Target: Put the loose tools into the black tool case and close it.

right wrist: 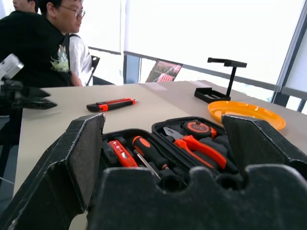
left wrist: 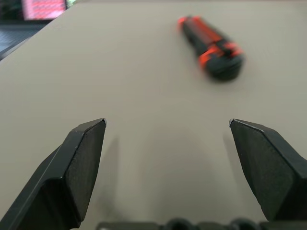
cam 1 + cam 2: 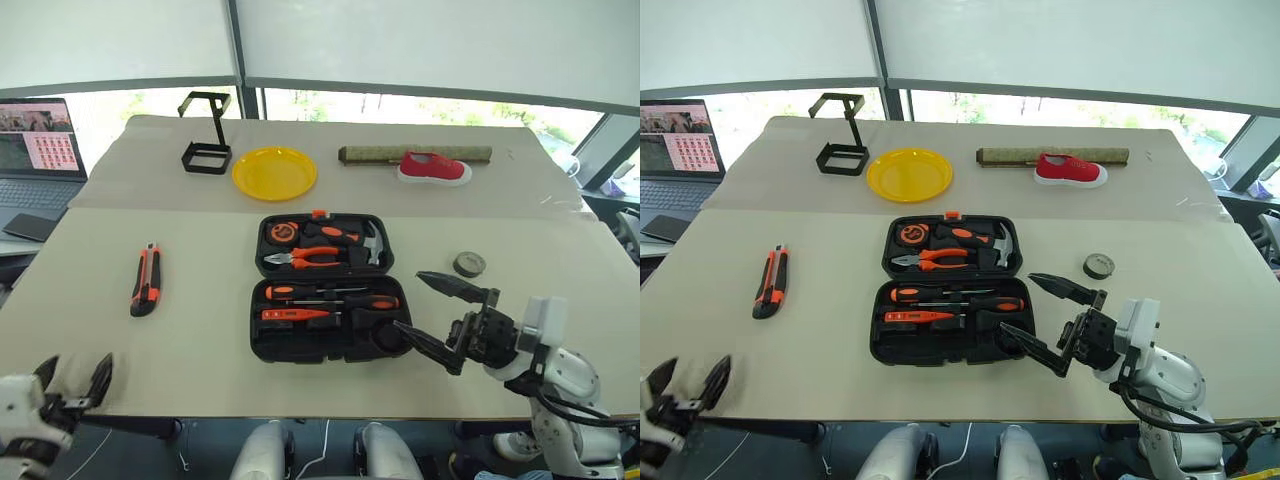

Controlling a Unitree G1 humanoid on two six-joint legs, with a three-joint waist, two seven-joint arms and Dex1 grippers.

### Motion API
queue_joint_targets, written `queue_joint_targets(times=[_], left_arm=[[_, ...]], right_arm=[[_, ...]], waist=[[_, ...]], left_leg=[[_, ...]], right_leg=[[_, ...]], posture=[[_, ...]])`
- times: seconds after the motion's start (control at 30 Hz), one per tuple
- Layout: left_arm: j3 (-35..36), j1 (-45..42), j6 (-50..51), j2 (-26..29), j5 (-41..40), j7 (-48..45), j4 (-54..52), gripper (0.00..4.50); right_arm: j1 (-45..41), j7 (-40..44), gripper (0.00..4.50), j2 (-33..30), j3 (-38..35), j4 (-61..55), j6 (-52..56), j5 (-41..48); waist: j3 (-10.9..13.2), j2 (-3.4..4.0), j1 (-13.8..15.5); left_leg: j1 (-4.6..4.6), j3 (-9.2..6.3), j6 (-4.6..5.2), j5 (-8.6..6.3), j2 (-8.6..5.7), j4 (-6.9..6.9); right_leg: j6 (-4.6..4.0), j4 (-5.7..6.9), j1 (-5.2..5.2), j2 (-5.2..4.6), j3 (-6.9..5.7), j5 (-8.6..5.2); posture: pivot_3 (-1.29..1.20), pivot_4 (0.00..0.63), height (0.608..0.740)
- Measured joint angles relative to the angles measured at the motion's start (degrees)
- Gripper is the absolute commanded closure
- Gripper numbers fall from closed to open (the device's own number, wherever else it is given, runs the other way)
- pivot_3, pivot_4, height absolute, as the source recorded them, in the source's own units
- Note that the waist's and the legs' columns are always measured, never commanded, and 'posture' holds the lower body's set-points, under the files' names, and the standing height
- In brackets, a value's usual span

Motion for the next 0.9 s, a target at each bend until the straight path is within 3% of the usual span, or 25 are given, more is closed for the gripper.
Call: queue_joint_targets(times=[0.17,0.4,0.57,0.73,0.83,0.9], left_arm=[[-1.38,-5.63,7.28,2.29,-3.5,4.75,-4.14,0.07],[-9.32,-24.22,29.1,10.83,-2.91,20.3,-9.81,0.07],[-13.76,-34.5,45.09,10.65,-2.94,29.18,-7.19,0.07],[-15.31,-39.52,51.24,10.04,-1.99,32.09,-2.43,0.07],[-16.65,-40.69,52.42,10.23,0.08,33.6,-2.02,0.78],[-16.64,-41.0,52.51,10.21,1.24,33.85,-1.49,1.58]], right_arm=[[-2.19,1.06,0.0,0.45,0.69,0.2,-2.81,-0.26],[-2.38,2.29,0.0,0.39,3.35,0.35,-2.95,-0.56],[-2.71,2.38,0.0,0.21,4.85,1.53,-2.96,-1.45],[-3.04,2.63,0.0,0.13,5.07,2.56,-3.13,-1.57],[-2.9,2.93,0.0,0.13,5.21,2.61,-3.58,-1.66],[-2.45,2.92,0.0,0.15,5.21,2.7,-3.97,-1.98]], waist=[[0.01,-0.08,0.36],[-0.02,-0.13,-0.41],[0.01,-0.18,-1.31],[0.02,-0.2,-1.21],[0.03,-0.19,-0.9],[0.02,-0.18,-0.74]], left_leg=[[0.0,-0.03,0.25,0.15,-0.01,0.02],[0.06,-0.01,0.39,0.24,-0.06,-0.01],[0.1,-0.02,0.25,0.18,-0.01,-0.07],[0.11,-0.09,0.18,0.22,-0.01,-0.19],[0.13,-0.08,0.17,0.21,-0.03,-0.21],[0.17,-0.08,0.16,0.21,-0.04,-0.28]], right_leg=[[0.2,0.05,0.06,0.17,-0.1,0.11],[0.28,0.18,0.29,0.3,0.07,0.21],[0.2,0.28,0.21,0.48,0.19,0.22],[0.14,0.27,0.2,0.5,0.13,0.18],[0.14,0.26,0.21,0.43,0.17,0.19],[0.13,0.26,0.2,0.34,0.17,0.19]], posture=[[0.0,0.15,0.74],[0.0,0.15,0.74],[0.0,0.15,0.74],[0.0,0.15,0.74],[0.0,0.15,0.74],[0.0,0.15,0.74]])
